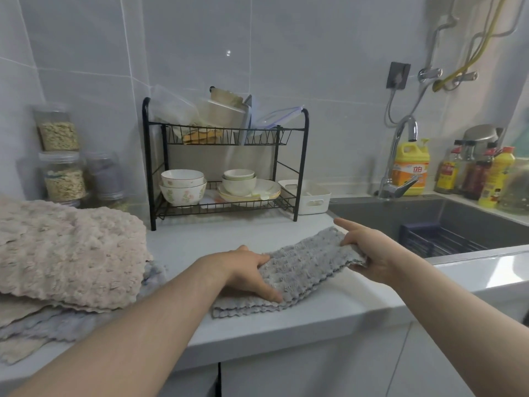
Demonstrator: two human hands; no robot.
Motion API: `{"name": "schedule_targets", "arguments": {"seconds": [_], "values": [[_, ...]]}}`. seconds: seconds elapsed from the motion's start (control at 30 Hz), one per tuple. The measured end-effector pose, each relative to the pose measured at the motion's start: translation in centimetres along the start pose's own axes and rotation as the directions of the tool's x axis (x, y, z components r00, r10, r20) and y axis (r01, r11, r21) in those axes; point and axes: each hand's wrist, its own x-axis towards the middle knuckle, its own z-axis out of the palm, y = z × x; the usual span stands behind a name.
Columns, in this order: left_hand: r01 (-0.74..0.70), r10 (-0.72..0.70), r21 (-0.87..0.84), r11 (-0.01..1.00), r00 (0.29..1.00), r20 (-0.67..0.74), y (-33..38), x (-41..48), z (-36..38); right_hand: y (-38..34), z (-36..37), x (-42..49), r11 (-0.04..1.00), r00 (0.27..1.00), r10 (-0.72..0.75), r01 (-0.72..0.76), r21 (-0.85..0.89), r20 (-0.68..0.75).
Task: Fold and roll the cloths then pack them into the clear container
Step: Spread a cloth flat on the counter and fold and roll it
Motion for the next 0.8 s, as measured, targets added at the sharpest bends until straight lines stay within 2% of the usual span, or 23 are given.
{"name": "schedule_targets", "arguments": {"seconds": [0.1, 0.17, 0.27, 0.3, 0.37, 0.43, 0.5, 0.57, 0.67, 0.8], "values": [[-0.003, 0.002, -0.026, 1.0, 1.0, -0.024, 1.0, 0.8, 0.1, -0.4, -0.5, 0.2, 0.999, 1.0, -0.027, 0.027, 0.021, -0.013], [-0.075, 0.054, -0.133, 0.988, 0.986, -0.159, 1.3, 0.6, 0.5, -1.0, -0.9, 0.3, 0.998, 0.998, -0.056, 0.056, -0.011, -0.039], [-0.172, 0.068, -0.24, 0.955, 0.919, -0.39, -0.1, -0.7, 0.7, -1.8, -1.5, 0.6, 0.981, 0.989, -0.129, 0.116, -0.157, -0.07], [-0.162, 0.039, -0.239, 0.957, 0.892, -0.45, -1.1, -1.1, 0.6, -2.2, -1.3, 0.4, 0.967, 0.984, -0.162, 0.144, -0.21, -0.071], [-0.048, -0.049, -0.172, 0.984, 0.855, -0.517, -3.8, -1.8, 0.5, -3.0, -0.7, 0.1, 0.929, 0.973, -0.221, 0.193, -0.316, -0.058], [0.117, -0.128, -0.054, 0.992, 0.847, -0.516, -6.5, -2.0, 1.0, -3.7, 0.7, -0.1, 0.862, 0.958, -0.286, 0.243, -0.445, -0.03], [0.204, -0.183, -0.009, 0.979, 0.862, -0.473, -8.2, -2.0, 2.1, -4.0, 3.2, -0.5, 0.784, 0.943, -0.33, 0.292, -0.547, 0.029], [0.21, -0.205, -0.04, 0.977, 0.866, -0.456, -9.1, -1.8, 3.2, -3.6, 6.3, -0.4, 0.661, 0.924, -0.367, 0.343, -0.667, 0.111], [0.203, -0.223, -0.096, 0.975, 0.838, -0.497, -9.7, -1.6, 3.7, -2.4, 10.8, -0.4, 0.435, 0.917, -0.339, 0.35, -0.83, 0.209], [0.192, -0.24, -0.144, 0.971, 0.808, -0.539, -10.0, -1.4, 3.8, -0.2, 15.7, -0.4, 0.289, 0.916, -0.299, 0.354, -0.889, 0.267]]}}
